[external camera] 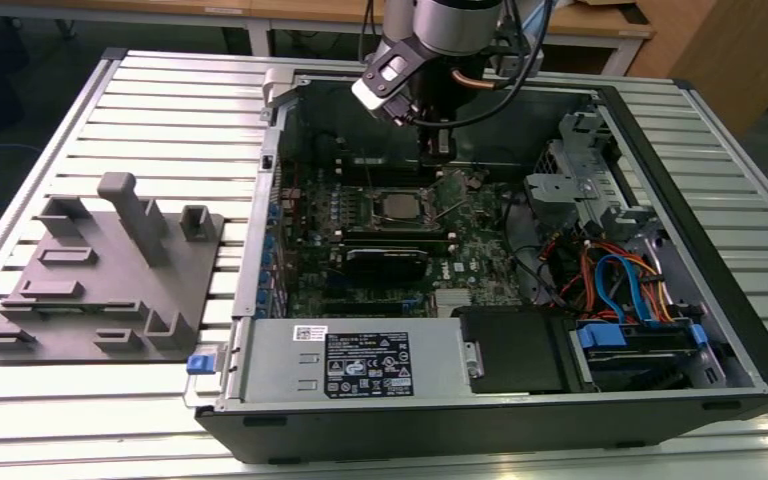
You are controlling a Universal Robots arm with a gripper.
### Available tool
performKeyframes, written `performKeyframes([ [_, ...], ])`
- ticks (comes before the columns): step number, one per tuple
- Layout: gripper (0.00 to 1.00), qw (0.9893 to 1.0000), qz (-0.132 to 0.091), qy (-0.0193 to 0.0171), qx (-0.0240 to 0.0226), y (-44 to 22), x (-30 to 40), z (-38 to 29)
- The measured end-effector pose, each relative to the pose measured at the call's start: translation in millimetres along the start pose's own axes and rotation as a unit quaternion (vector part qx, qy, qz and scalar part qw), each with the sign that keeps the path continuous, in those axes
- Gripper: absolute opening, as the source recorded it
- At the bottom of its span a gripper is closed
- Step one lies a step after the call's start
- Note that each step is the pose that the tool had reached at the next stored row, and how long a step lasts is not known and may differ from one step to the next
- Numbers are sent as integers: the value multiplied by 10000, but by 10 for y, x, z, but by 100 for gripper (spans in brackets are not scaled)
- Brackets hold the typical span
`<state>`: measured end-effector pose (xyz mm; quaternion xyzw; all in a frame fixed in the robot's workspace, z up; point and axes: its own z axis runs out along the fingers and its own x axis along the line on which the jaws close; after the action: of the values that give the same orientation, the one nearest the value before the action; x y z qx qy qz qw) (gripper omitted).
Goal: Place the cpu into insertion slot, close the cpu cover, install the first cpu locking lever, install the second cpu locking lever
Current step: 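Close the cpu cover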
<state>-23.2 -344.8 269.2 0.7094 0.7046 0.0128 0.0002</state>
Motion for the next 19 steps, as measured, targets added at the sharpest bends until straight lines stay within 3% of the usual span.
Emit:
performKeyframes([
  [7,10,10000,-1,1,0,3,0,-2],
  [19,10,10000,0,0,0,76,0,-1],
])
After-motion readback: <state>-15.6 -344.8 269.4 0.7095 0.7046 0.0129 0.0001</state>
